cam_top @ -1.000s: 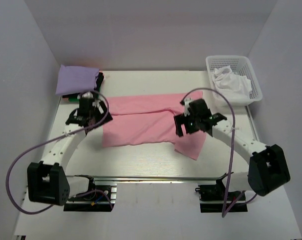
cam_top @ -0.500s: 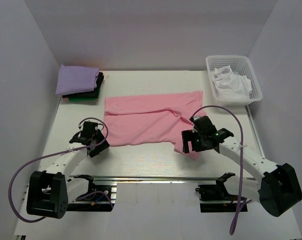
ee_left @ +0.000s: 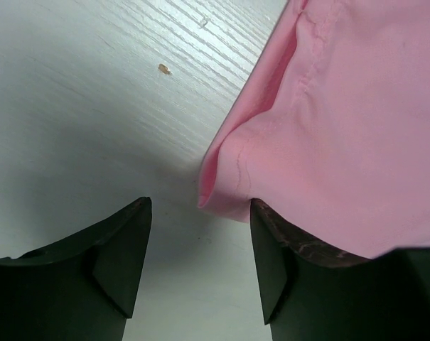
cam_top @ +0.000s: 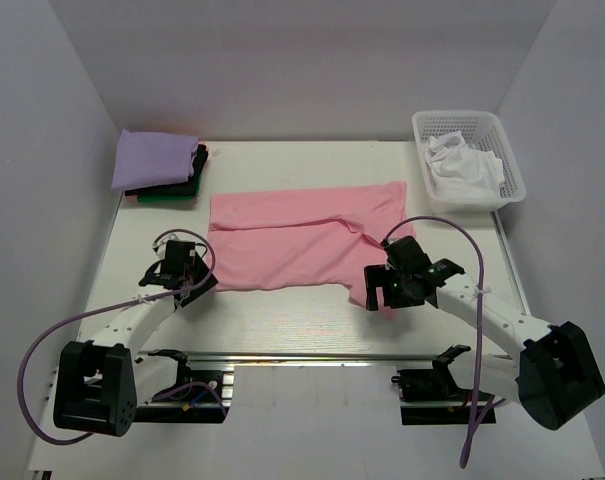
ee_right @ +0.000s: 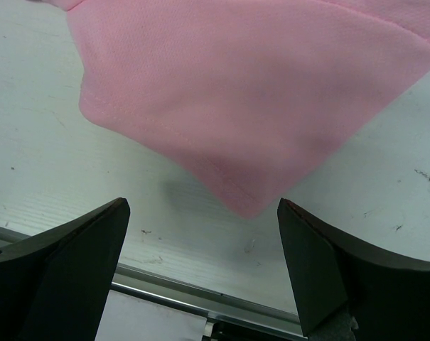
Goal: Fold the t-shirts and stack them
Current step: Grap the side of the flattened tshirt closest away from the robot with both arms, then fold the other side of the tshirt into a rectangle
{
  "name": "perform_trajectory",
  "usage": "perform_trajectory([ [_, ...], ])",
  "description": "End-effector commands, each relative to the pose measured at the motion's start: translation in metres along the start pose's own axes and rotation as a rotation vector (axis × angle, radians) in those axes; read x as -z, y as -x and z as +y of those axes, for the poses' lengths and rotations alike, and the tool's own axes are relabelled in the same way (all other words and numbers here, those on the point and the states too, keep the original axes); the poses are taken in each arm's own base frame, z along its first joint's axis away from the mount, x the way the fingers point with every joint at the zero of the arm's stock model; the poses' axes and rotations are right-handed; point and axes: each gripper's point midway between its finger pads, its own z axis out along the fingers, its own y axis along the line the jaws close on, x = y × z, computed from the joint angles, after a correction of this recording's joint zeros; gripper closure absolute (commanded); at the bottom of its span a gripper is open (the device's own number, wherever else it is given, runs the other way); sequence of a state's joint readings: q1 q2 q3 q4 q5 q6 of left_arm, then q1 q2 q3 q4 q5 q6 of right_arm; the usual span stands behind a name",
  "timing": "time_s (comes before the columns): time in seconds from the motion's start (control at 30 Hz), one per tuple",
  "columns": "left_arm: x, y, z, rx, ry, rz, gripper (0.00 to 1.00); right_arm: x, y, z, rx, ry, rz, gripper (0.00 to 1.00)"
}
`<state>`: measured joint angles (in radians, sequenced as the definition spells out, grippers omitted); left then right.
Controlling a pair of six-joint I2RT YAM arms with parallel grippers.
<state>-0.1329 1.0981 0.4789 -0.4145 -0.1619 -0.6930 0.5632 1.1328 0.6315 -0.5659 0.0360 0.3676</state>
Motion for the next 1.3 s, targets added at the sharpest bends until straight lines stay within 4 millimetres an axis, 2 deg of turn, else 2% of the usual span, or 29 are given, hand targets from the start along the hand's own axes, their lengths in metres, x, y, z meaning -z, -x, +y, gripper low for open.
perform_trajectory([
  [0.0,0.001,0.012,0.000,0.022,0.004,-0.057,0.32,-0.005,-0.002,0.004,-0.012,0.014,0.008,0.10],
  [0.1,-0.004,0.007,-0.009,0.001,-0.059,-0.043,0.35,-0.008,-0.005,0.002,-0.014,0.004,0.024,0.10],
  [0.13,-0.006,0.000,-0.011,-0.014,-0.081,-0.016,0.37,-0.008,-0.005,0.001,-0.017,-0.001,0.027,0.10],
  [0.17,-0.006,0.001,-0.016,-0.012,-0.103,-0.020,0.41,-0.009,-0.005,0.001,-0.015,-0.001,0.027,0.10],
  [0.27,-0.011,-0.007,-0.025,-0.045,-0.166,0.007,0.67,-0.010,-0.006,0.001,-0.031,-0.002,0.031,0.10],
  [0.3,-0.012,-0.009,-0.026,-0.046,-0.180,0.011,0.89,-0.010,-0.011,0.001,-0.037,0.000,0.048,0.10],
  [0.33,-0.012,-0.012,-0.030,-0.055,-0.195,0.022,1.00,-0.009,-0.012,0.002,-0.034,0.000,0.050,0.10],
  [0.53,-0.005,-0.010,-0.035,-0.106,-0.250,-0.005,1.00,-0.019,-0.028,-0.001,-0.059,-0.033,0.114,0.10],
  [0.6,-0.004,-0.009,-0.031,-0.104,-0.236,-0.022,1.00,-0.025,-0.025,-0.008,-0.076,-0.077,0.091,0.10],
  [0.67,-0.001,-0.008,-0.029,-0.103,-0.228,-0.030,1.00,-0.033,-0.017,-0.010,-0.115,-0.109,0.055,0.14],
  [0.7,0.001,-0.005,-0.031,-0.102,-0.239,-0.044,1.00,-0.033,-0.014,-0.012,-0.128,-0.126,0.039,0.18],
  [0.77,0.004,-0.004,-0.031,-0.101,-0.243,-0.049,1.00,-0.037,-0.005,-0.009,-0.161,-0.119,0.005,0.38],
  [0.8,0.006,-0.004,-0.033,-0.101,-0.255,-0.051,1.00,-0.037,-0.005,-0.008,-0.167,-0.122,0.004,0.50],
  [0.83,0.009,-0.002,-0.036,-0.101,-0.273,-0.057,1.00,-0.035,-0.004,-0.010,-0.172,-0.132,0.002,0.74],
  [0.87,0.010,-0.001,-0.036,-0.101,-0.271,-0.055,1.00,-0.032,-0.001,-0.009,-0.187,-0.135,-0.007,0.82],
  [1.03,0.022,0.013,-0.046,-0.098,-0.301,-0.096,1.00,-0.016,0.013,-0.009,-0.167,-0.142,-0.044,1.00],
  [1.07,0.023,0.018,-0.047,-0.076,-0.302,-0.104,1.00,-0.011,0.025,-0.005,-0.171,-0.134,-0.070,1.00],
  [1.17,0.026,0.026,-0.053,-0.062,-0.322,-0.128,1.00,-0.007,0.036,0.001,-0.150,-0.103,-0.085,1.00],
  [1.27,0.029,0.043,-0.059,-0.032,-0.309,-0.170,1.00,0.000,0.060,0.008,-0.128,-0.083,-0.123,1.00],
])
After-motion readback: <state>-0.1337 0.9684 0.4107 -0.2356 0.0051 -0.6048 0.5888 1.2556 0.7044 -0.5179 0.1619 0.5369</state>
